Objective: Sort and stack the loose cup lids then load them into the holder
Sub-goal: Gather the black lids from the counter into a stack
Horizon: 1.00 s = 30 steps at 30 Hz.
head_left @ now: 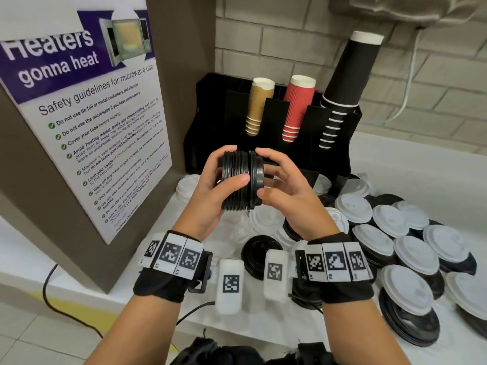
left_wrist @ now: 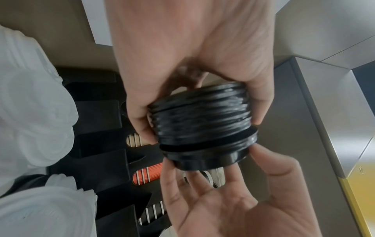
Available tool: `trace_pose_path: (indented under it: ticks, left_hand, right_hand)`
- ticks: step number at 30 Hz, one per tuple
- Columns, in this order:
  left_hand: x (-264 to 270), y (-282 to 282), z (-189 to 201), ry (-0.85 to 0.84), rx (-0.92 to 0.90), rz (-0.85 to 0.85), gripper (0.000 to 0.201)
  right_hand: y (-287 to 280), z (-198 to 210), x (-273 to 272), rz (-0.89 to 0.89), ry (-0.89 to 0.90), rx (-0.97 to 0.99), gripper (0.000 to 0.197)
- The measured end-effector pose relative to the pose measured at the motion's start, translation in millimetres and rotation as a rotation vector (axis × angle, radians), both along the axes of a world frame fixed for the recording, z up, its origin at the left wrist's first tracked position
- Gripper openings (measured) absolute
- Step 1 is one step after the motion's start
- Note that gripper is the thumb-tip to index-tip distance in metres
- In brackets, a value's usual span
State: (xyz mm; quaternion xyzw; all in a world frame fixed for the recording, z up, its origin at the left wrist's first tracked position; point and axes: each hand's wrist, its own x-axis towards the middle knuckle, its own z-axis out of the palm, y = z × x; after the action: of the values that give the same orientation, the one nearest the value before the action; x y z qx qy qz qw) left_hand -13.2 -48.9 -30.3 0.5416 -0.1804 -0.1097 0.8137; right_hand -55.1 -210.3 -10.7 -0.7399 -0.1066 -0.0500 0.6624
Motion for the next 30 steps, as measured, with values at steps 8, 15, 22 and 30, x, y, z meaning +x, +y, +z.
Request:
trace_pose_path:
  ticks: [8, 15, 22, 30]
  left_hand:
    - [-1.2, -1.7, -1.8, 0.029, -0.051, -0.034, 0.068]
    - [7.3, 5.6, -3.4, 0.074, -0.143, 0.090, 0.054]
    - [14.1, 9.6, -6.1, 0.127, -0.157, 0.183, 0.050]
    - [12.9, 9.0, -6.6, 0.125, -0.136, 0.182, 0.050]
  right_hand:
    - [-0.5, 5.0, -0.9, -0.011, -0.003, -0.058, 0.060]
    - [-15.0, 13.9, 14.6, -0.103, 0.074, -0.359, 0.040]
    - [7.8, -14.9, 17.1, 0.362, 0.374, -1.459, 0.076]
    - [14.8, -36.3, 17.0, 0.450, 0.376, -1.544, 0.083]
